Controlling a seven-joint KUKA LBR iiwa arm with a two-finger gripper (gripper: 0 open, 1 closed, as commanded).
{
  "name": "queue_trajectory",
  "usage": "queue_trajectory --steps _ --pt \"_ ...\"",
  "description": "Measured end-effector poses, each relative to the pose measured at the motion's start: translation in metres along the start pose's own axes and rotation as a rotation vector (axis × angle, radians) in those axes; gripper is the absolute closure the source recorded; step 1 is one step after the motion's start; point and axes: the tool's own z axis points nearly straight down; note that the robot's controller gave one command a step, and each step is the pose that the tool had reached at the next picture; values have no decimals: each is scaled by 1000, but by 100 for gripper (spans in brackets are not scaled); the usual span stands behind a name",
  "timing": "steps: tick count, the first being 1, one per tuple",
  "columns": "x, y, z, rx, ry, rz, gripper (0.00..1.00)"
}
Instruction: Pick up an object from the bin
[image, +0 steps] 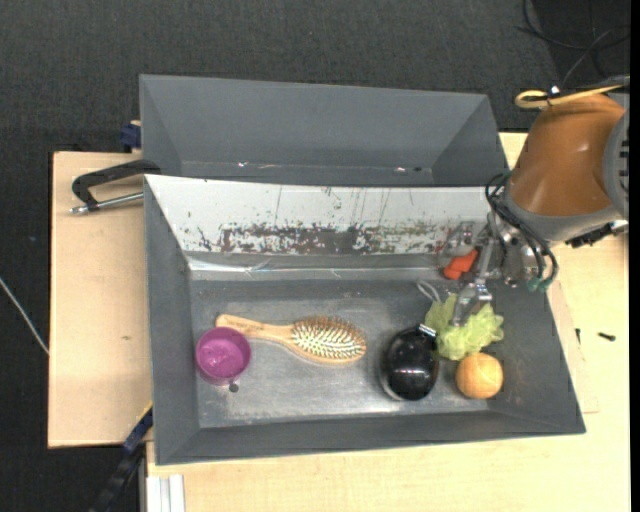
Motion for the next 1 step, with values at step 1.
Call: queue_trajectory --steps 1 --pt "0 0 0 0 0 0 100"
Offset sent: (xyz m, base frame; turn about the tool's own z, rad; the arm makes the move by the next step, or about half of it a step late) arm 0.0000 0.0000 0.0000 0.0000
